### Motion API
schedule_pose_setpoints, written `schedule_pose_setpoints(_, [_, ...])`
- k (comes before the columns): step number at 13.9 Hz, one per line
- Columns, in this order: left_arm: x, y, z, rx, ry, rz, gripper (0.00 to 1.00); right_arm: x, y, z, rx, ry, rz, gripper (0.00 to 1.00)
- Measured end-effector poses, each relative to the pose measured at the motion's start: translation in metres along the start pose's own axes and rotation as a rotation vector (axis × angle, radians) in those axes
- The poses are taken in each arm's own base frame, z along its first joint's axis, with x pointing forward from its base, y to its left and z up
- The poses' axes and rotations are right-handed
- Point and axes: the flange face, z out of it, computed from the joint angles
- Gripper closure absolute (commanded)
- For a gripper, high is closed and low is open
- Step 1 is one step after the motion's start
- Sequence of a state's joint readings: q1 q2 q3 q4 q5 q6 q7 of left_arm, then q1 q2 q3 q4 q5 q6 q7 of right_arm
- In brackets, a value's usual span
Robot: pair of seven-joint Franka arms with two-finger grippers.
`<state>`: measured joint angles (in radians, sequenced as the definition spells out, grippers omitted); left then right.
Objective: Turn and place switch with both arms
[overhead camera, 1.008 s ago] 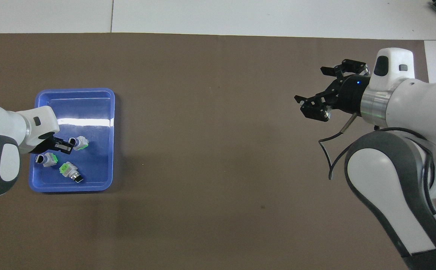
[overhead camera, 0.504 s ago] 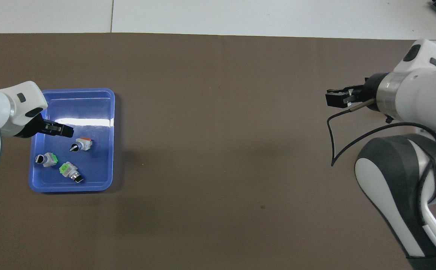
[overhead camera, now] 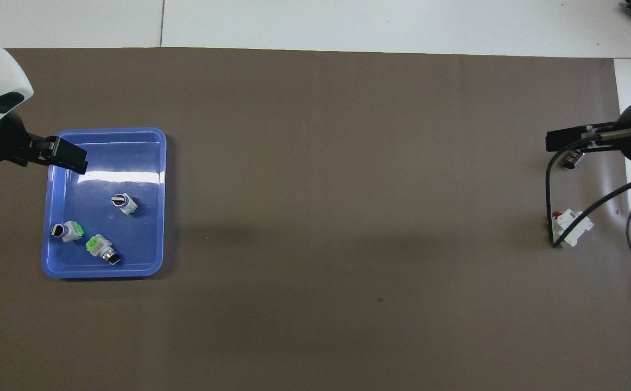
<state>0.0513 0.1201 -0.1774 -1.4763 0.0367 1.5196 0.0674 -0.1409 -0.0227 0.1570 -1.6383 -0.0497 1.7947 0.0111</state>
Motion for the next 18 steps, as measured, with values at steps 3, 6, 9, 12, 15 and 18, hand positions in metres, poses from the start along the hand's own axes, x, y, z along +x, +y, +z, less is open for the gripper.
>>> schedule_pose_setpoints(3, [-0.005,0.058,-0.021,0.035,-0.009,-0.028,0.00,-0.012,0.034,-0.014,-0.001,-0.087,0.061,0.00])
schedule_pose_setpoints(6, [-0.006,0.095,-0.019,0.043,-0.013,-0.052,0.00,-0.021,0.053,-0.015,0.036,-0.143,0.107,0.00])
schedule_pose_setpoints(9, [-0.001,0.068,-0.018,0.032,-0.014,-0.097,0.00,-0.023,0.052,-0.006,0.042,-0.170,0.108,0.00])
schedule_pose_setpoints(12, [0.001,0.022,-0.018,0.012,-0.008,-0.095,0.00,-0.022,0.048,-0.004,0.042,-0.174,0.103,0.00])
schedule_pose_setpoints(15, [0.001,-0.004,-0.019,0.000,0.007,-0.089,0.00,-0.022,0.048,-0.004,0.042,-0.175,0.103,0.00])
schedule_pose_setpoints(18, [0.001,0.000,-0.018,-0.001,0.009,-0.080,0.00,-0.022,0.048,-0.003,0.042,-0.176,0.103,0.00])
